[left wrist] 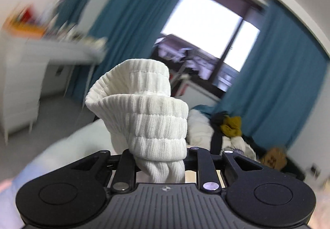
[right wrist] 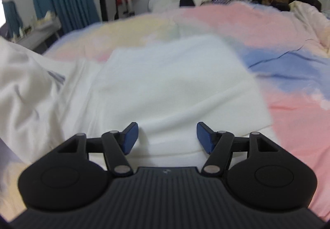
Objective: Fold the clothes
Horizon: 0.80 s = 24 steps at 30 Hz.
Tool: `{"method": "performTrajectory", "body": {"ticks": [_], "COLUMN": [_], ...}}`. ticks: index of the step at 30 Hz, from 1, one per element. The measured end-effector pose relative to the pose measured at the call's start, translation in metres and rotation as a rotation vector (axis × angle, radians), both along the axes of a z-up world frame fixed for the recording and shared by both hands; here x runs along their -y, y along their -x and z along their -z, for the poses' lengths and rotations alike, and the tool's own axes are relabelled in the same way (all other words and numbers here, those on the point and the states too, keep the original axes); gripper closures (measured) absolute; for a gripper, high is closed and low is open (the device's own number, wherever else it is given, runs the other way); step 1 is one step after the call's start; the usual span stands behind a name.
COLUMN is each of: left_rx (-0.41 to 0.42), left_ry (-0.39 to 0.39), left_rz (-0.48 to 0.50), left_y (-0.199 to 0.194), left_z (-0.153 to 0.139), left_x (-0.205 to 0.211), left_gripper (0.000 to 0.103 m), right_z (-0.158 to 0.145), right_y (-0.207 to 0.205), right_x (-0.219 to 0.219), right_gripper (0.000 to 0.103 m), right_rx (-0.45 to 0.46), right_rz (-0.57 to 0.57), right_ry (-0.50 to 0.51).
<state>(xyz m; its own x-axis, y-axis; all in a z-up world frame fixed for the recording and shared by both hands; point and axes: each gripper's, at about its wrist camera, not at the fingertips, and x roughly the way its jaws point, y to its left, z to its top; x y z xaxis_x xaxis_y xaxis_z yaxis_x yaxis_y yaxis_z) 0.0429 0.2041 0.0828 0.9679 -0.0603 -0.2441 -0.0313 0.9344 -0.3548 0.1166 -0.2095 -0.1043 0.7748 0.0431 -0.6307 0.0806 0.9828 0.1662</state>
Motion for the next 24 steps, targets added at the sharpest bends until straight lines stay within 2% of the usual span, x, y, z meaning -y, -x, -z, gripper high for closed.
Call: {"method": "performTrajectory", "body": {"ticks": [2, 5, 9, 11, 15, 17, 18, 20, 22, 24], "left_rx": [0.027, 0.057, 0.084, 0.059, -0.046, -0.124, -0.133, -0.102, -0.114, -0.137], "left_ry": [-0.111, -0.253, -0.391, -0.457, -0.707, -0.832, -0.866, -0.900, -0.874, -0.836], "left_rz": [0.056, 0.135, 0.238, 0.319, 0.537, 0.622, 0.636, 0.624, 0.625, 0.635], "left_y": [-0.012, -0.031, -0.043, -0.044, -0.046, -0.050, -0.050, -0.045, -0.047, -0.053], "left_z": [-0.018, -0.031, -0.014, 0.014, 0.102, 0.147, 0.160, 0.170, 0.170, 0.167], "left_x": [0.055, 0.139, 0.248, 0.298, 0.389, 0.417, 0.425, 0.435, 0.435, 0.433], "left_gripper": [0.081, 0.081, 0.081, 0.081, 0.081, 0.080, 0.079, 0.079, 0.078, 0.073], "right_z": [-0.011, -0.024, -0.038, -0.039, -0.031, -0.017, -0.010, 0.003, 0.007, 0.001], "right_y": [0.008, 0.017, 0.029, 0.033, 0.042, 0.041, 0.038, 0.028, 0.022, 0.016], "right_x": [0.017, 0.049, 0.101, 0.129, 0.183, 0.200, 0.205, 0.207, 0.205, 0.201], "right_gripper": [0.038, 0.038, 0.038, 0.037, 0.036, 0.036, 0.036, 0.036, 0.036, 0.036], "right_rx": [0.029, 0.038, 0.078, 0.091, 0.101, 0.078, 0.058, 0.007, 0.004, 0.019], "right_rz": [0.032, 0.065, 0.142, 0.190, 0.281, 0.282, 0.270, 0.222, 0.193, 0.162], "right_ry": [-0.020, -0.114, -0.256, -0.319, -0.482, -0.584, -0.635, -0.740, -0.801, -0.811]}}
